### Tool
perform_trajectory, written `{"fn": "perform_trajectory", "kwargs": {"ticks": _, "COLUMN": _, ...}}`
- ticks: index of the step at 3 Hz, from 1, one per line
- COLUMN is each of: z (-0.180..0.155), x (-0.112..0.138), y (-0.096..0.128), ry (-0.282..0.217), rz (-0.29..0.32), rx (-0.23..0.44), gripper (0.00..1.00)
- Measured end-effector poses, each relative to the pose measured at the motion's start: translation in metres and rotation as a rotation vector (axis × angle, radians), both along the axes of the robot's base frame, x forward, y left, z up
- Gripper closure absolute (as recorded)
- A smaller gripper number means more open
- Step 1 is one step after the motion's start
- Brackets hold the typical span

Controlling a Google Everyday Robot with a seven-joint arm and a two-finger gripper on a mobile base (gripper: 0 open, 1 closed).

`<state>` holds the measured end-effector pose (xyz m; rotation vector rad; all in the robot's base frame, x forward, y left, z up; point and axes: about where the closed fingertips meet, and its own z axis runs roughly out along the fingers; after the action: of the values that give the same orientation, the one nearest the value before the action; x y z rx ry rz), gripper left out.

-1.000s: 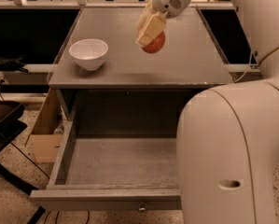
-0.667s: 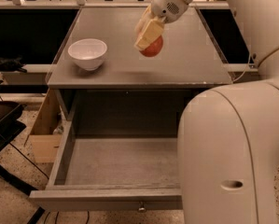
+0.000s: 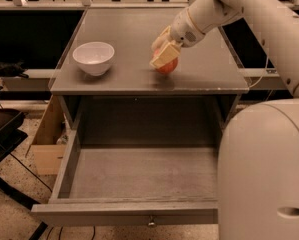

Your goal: Pick apple from top drawer and place on counter

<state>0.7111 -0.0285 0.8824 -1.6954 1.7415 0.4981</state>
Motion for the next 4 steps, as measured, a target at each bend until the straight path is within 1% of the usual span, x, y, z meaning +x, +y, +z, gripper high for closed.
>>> {"fn": "perform_trajectory", "kwargs": {"ticks": 1, "z": -0.0237, "x": 0.0089, "y": -0.0135, "ry": -0.045, "rz": -0.044, "rx": 0.025, "gripper": 0.97}}
{"fn": "perform_trajectory", "kwargs": {"ticks": 2, "z": -0.0190, "x": 0.0089, "y": -0.0135, "ry": -0.045, "rz": -0.044, "rx": 0.025, "gripper": 0.74}}
{"fn": "perform_trajectory", "kwargs": {"ticks": 3, "z": -0.0191, "x": 0.0089, "y": -0.0134, "ry": -0.045, "rz": -0.044, "rx": 0.025, "gripper": 0.43}}
{"fn": "perform_trajectory", "kwargs": {"ticks": 4, "z": -0.0190, "x": 0.0090, "y": -0.0133, "ry": -0.045, "rz": -0.043, "rx": 0.025, "gripper": 0.19}}
